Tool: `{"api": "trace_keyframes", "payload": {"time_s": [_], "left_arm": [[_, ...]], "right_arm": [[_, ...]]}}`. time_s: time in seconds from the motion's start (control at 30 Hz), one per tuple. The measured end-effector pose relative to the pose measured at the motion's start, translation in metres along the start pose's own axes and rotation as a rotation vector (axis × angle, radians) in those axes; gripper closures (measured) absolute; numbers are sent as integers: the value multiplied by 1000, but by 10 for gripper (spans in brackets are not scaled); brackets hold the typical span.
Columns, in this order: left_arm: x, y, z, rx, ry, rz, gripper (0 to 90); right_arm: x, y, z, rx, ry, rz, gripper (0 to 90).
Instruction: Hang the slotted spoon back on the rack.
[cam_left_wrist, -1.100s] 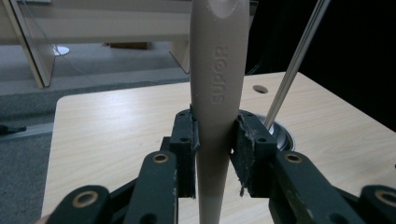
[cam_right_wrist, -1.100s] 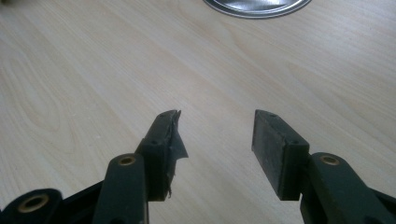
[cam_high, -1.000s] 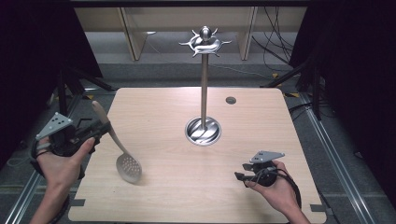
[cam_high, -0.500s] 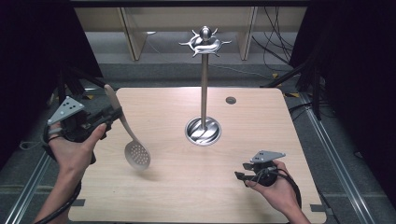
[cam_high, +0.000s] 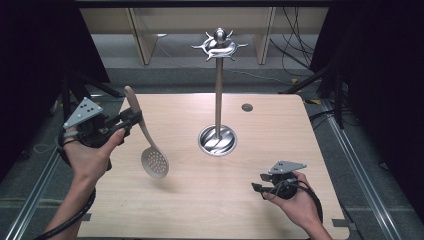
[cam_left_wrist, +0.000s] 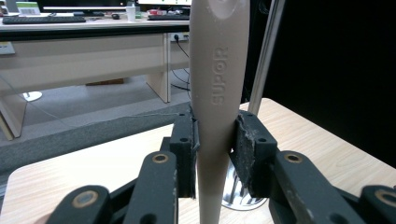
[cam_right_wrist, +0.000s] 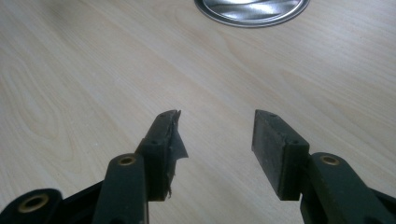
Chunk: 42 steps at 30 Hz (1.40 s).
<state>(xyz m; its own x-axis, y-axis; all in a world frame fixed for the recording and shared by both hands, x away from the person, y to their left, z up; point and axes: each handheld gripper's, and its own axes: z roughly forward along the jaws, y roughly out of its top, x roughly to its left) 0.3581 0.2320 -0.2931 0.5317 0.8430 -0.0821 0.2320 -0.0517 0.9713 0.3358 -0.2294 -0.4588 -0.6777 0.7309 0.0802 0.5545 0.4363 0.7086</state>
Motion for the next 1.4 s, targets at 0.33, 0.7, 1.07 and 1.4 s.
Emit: {"api": "trace_keyframes", "payload": {"time_s": [0.33, 0.7, 1.07, 1.4], "left_arm": [[-15, 8, 19, 14, -41, 27, 695], [-34, 18, 46, 28, -84, 56, 694], [-46, 23, 71, 44, -127, 40, 694], [-48, 27, 82, 51, -140, 43, 694]], "right_arm": [[-1, 0, -1, -8, -4, 4, 513], [-1, 0, -1, -15, -6, 3, 512], [-1, 0, -2, -26, -10, 14, 512], [-2, -3, -5, -29, -19, 30, 512]]}}
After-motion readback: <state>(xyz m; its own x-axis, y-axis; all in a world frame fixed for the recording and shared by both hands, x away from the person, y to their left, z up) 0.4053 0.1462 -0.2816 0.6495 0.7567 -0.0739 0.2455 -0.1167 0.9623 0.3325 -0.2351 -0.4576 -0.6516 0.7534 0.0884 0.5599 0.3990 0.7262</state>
